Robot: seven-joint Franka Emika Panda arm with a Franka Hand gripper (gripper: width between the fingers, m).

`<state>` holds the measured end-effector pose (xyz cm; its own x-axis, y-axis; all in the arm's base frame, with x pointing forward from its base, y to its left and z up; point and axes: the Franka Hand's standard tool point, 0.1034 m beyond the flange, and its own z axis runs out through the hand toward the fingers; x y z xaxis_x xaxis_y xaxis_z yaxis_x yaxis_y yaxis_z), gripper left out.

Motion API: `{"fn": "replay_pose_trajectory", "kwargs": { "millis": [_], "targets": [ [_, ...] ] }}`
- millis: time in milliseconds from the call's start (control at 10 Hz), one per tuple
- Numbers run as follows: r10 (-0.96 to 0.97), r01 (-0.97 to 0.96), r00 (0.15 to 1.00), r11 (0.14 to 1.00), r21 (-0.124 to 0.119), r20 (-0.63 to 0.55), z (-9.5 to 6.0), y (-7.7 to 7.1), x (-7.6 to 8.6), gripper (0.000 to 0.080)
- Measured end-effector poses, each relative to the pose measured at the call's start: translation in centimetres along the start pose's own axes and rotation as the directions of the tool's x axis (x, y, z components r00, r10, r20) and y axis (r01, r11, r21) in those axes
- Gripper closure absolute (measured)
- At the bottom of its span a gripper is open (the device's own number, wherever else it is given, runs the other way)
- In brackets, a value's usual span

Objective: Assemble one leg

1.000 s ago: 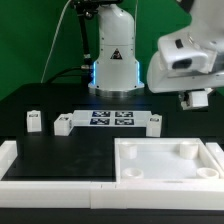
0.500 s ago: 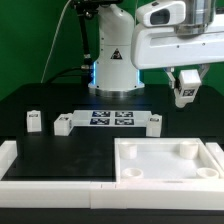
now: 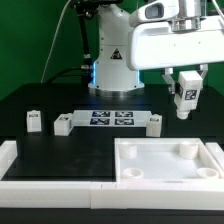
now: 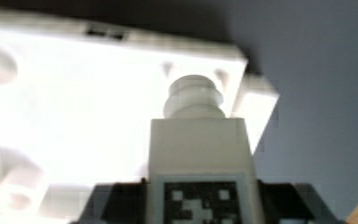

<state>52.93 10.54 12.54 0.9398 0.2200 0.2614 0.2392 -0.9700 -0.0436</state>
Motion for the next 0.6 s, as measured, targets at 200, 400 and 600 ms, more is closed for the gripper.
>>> {"fn": "replay_pose_trajectory", "kwargs": {
  "millis": [200,400,600],
  "targets": [
    [-0.067,0.067,0.997,0.998,0.007,-0.028,0.1,0.6,4.5,0.0512],
    [-0.077,0.077,0.997,0.997,0.021,-0.011,0.6,1.6,6.5,0.0512],
    [-0.079,0.079,0.994,0.997,0.001,-0.074,0.7,1.8,6.6,0.0512]
  ]
}}
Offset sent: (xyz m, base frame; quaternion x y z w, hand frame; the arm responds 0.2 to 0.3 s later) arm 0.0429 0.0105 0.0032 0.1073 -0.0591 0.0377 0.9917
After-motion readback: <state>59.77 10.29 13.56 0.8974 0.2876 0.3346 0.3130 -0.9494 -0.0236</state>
